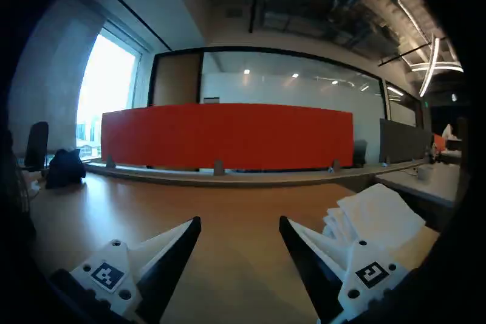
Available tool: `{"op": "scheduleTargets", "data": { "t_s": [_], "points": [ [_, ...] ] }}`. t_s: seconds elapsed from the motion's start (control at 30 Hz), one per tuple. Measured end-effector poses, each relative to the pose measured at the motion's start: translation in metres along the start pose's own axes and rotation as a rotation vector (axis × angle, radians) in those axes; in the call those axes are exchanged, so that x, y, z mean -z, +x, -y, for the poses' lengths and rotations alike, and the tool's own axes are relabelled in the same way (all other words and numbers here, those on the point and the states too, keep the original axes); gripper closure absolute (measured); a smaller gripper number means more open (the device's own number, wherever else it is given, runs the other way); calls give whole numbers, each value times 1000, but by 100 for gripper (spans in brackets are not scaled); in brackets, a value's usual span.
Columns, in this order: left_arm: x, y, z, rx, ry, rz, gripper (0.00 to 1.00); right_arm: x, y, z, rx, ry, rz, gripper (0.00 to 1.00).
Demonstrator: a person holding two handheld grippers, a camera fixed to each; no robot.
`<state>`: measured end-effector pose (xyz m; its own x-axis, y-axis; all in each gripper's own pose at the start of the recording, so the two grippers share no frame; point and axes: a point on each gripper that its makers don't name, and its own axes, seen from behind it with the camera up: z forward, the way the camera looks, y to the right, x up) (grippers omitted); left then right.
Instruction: Fold towel
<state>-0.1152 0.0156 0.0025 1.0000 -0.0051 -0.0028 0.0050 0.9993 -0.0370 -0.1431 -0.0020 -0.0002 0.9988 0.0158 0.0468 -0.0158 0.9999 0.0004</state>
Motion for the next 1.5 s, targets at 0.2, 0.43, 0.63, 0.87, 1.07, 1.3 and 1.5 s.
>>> {"op": "scheduleTargets", "data": {
  "t_s": [0.2,0.43,0.63,0.87,1.07,1.3,1.5],
  "points": [
    [0,0,0,0,0,0,4,-1,1,-1,-5,-1,-8,0],
    [0,0,0,0,0,0,4,0,5,0,-8,-1,-26,0],
    [0,0,1,0,0,0,4,1,6,2,-10,3,-29,0],
    [0,0,1,0,0,0,4,2,6,4,-9,12,-30,0],
    [0,0,1,0,0,0,4,3,6,3,-10,10,-29,0],
    [0,0,0,0,0,0,4,3,6,3,-10,10,-29,0],
    [0,0,0,0,0,0,4,3,7,3,-10,10,-29,0]
  ]
}}
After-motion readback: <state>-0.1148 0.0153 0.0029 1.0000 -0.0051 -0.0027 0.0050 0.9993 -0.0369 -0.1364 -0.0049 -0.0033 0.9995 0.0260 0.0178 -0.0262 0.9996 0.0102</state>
